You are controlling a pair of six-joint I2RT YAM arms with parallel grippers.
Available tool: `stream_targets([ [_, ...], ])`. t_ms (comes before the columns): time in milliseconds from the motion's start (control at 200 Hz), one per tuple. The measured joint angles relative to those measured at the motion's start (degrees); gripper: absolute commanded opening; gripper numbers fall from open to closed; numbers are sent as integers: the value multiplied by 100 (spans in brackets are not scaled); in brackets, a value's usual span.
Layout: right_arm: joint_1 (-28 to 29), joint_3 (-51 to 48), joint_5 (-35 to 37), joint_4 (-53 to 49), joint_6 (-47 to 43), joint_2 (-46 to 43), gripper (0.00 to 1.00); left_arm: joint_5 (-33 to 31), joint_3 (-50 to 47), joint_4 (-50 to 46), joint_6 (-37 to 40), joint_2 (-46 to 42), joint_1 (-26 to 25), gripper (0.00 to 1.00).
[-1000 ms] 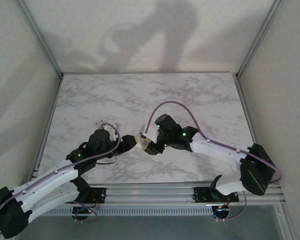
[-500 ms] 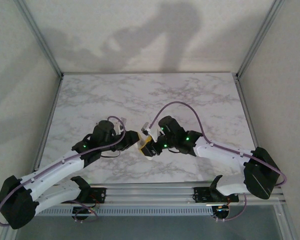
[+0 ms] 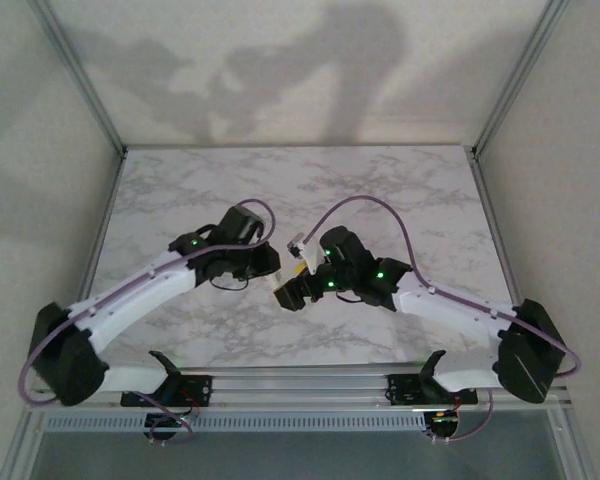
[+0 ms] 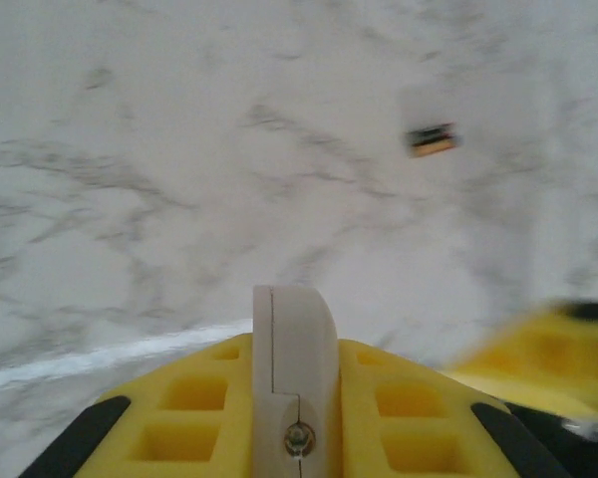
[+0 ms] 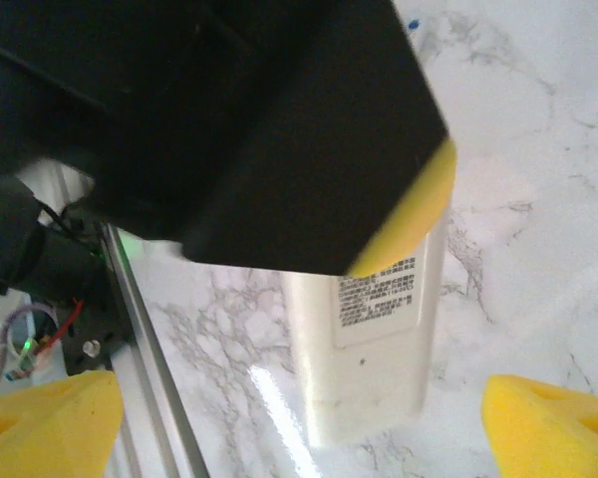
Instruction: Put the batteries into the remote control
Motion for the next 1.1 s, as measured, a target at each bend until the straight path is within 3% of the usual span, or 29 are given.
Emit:
stream_targets([
  [205,0,-332,372,-195,579,-1080,99,-728,1169,-1349,-55,1650,0,0],
  [596,-11,-1408,1130,-885,1263,-3309,99,-1429,3279,-2964,-994,3620,-33,0],
  [831,-11,-2033,1464,-1115,1646,-4612,99,-1703,4350,-3681,-1036,4581,-55,11],
  [1101,-11,-2100,1633,-1585,1786,-5125,99,-1788,5025,-4050,-988,5510,28,18],
])
